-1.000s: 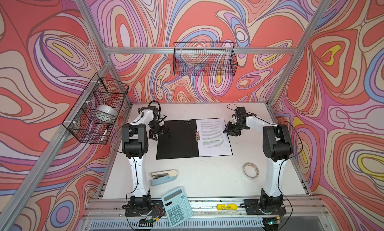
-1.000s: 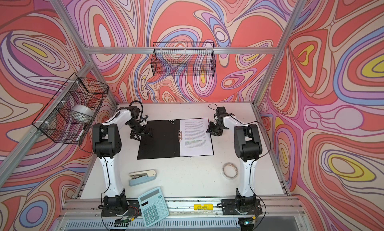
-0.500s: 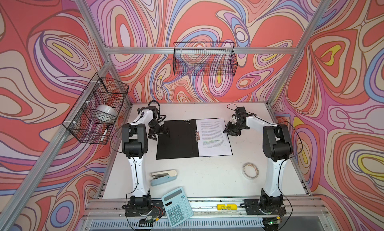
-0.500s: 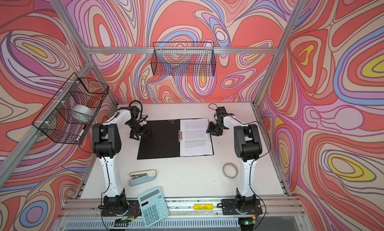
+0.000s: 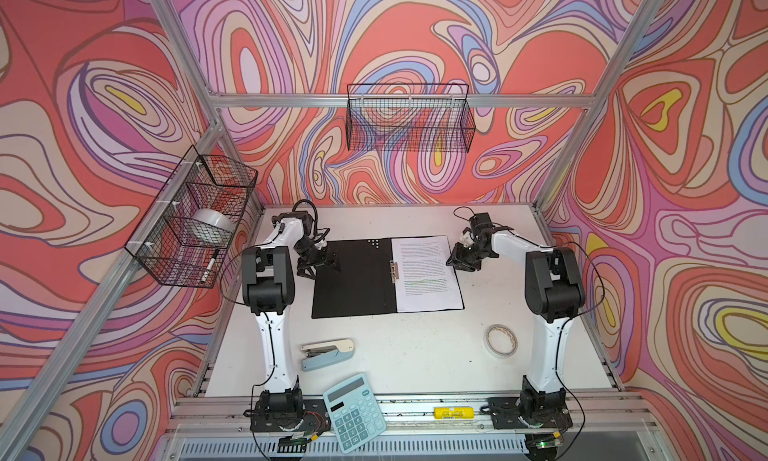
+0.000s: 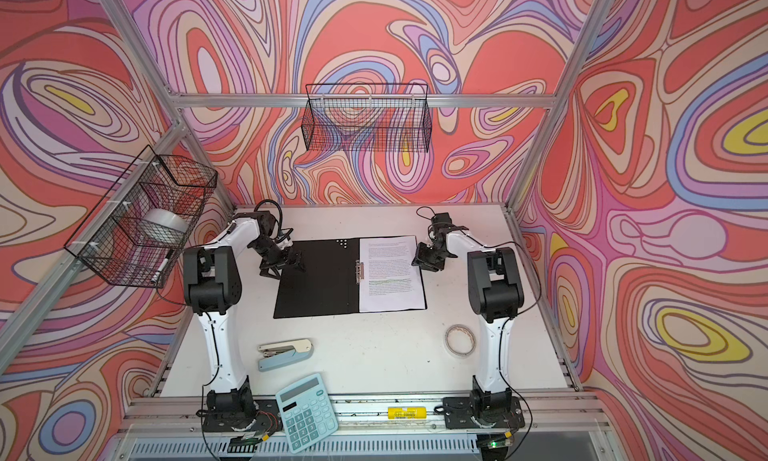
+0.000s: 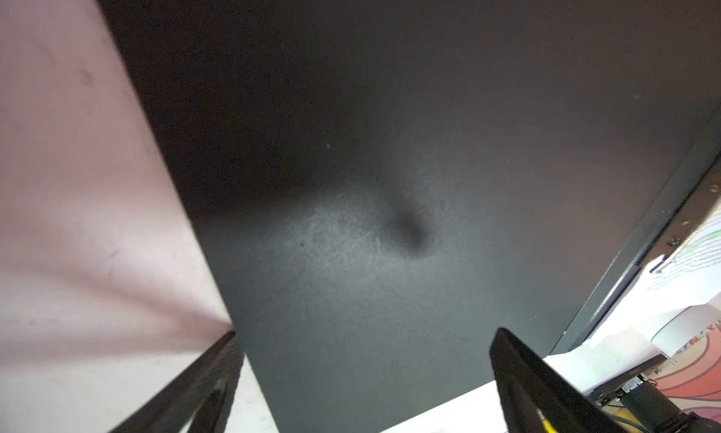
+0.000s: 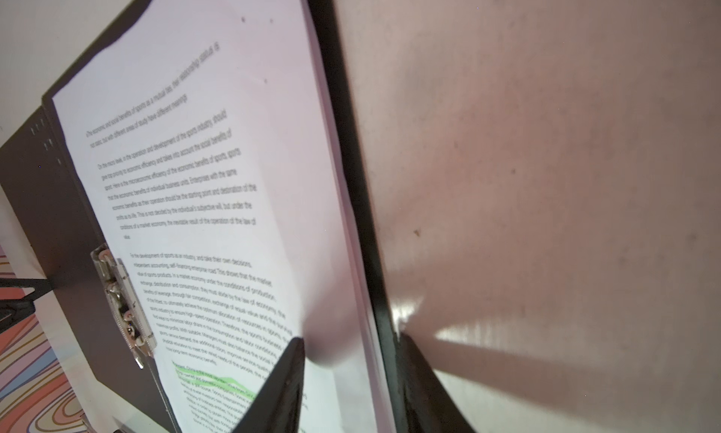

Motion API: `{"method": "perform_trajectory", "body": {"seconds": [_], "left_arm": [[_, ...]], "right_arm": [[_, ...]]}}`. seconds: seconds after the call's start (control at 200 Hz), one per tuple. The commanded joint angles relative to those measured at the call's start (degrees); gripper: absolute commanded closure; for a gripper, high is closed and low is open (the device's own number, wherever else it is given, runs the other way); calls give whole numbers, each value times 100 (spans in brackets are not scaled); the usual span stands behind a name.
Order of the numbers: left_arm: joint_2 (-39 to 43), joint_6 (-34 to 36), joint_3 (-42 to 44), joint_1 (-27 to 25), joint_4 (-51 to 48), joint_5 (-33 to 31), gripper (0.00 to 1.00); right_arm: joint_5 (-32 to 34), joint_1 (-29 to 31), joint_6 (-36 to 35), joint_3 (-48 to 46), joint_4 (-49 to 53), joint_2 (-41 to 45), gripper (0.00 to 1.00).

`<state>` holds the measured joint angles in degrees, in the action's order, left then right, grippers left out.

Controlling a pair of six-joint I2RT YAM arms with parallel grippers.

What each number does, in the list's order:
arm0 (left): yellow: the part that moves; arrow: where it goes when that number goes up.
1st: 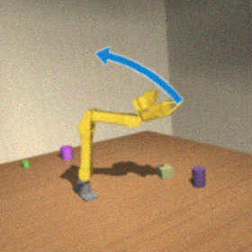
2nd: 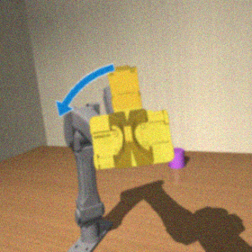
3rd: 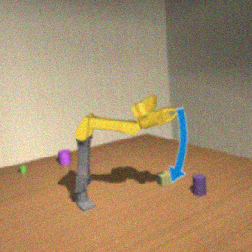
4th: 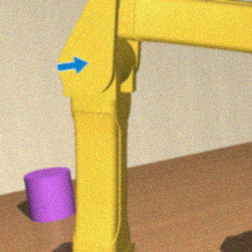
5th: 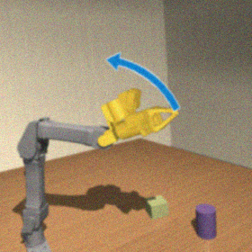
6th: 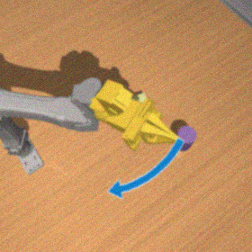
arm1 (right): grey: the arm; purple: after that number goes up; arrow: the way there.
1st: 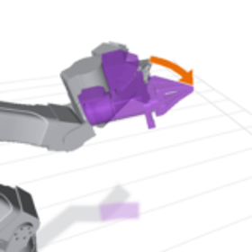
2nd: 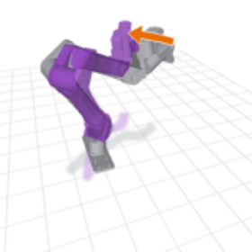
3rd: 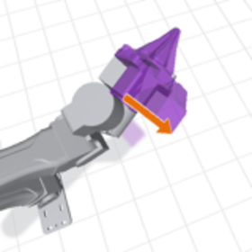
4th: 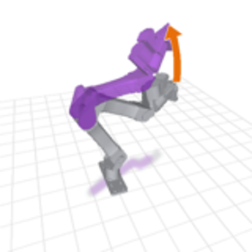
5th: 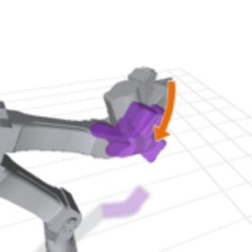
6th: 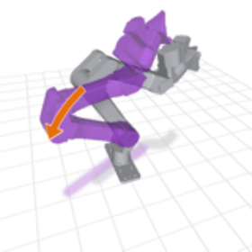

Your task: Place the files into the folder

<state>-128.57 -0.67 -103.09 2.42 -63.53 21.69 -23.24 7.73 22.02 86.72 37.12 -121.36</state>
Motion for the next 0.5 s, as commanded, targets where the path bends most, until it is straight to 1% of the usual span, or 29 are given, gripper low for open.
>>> {"method": "perform_trajectory", "body": {"seconds": [0.0, 0.14, 0.295, 0.496], "left_arm": [[-397, 145, 138, -53, 182, 456, 1], [-254, 211, 132, -48, 183, 705, 1], [-55, 314, 105, -48, 114, 1125, 1], [176, 428, 118, -48, 29, 1386, 2]], "right_arm": [[91, 141, -24, -98, 333, -381, 59], [90, 150, -32, -89, 345, -401, 59], [85, 177, -27, -68, 362, -441, 60], [83, 194, -28, -67, 366, -459, 60]]}}
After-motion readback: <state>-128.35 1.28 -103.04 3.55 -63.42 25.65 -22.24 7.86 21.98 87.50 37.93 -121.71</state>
